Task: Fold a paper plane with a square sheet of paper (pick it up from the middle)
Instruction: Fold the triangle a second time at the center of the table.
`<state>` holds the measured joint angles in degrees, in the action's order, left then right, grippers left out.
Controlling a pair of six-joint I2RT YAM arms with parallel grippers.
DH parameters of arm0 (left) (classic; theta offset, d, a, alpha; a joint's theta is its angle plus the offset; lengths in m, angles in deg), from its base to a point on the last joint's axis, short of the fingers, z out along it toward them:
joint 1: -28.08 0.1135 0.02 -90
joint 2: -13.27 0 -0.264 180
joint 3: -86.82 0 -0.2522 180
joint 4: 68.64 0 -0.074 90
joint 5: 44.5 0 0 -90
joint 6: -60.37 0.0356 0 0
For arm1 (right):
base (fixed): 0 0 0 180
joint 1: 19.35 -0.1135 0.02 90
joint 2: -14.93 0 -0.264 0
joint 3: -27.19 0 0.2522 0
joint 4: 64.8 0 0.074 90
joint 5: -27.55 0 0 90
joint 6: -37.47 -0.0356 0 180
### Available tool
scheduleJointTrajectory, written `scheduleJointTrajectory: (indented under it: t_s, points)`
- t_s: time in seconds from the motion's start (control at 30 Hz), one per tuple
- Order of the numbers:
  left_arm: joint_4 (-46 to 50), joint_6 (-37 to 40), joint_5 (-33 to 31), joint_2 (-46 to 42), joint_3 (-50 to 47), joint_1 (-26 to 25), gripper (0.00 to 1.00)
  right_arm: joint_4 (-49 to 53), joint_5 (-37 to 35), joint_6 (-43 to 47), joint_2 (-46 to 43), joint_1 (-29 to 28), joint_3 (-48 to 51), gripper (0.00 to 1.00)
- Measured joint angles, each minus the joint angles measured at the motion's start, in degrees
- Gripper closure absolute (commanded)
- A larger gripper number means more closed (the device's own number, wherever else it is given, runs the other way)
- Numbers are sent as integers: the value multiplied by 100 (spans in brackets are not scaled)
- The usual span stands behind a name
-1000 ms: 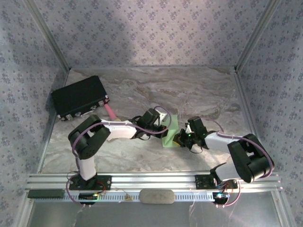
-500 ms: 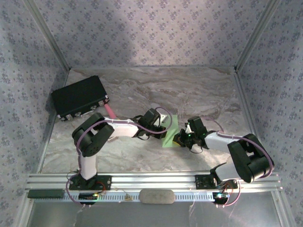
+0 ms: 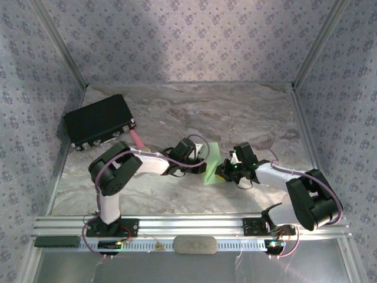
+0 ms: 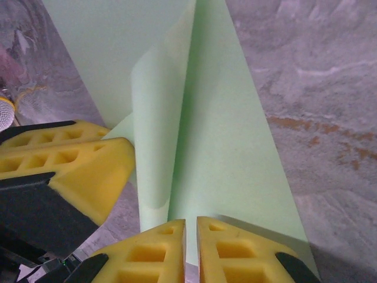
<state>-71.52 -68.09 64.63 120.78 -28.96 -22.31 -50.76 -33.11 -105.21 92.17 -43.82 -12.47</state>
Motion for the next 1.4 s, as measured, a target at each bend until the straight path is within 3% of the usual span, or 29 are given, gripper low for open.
scheduleJointTrajectory:
  t_s: [0.33,0.9,1.4]
  points:
    - [-114,-442,-295,-59,-85,-142,98,-186,-2,-105,87,-44,13,89]
    - [662,643,-170,-103,234,-55,97,-177,-90,-42,334,-44,15,92]
    - [824,1040,35,-101,413,52,96,-175,-87,-37,334,-44,15,92]
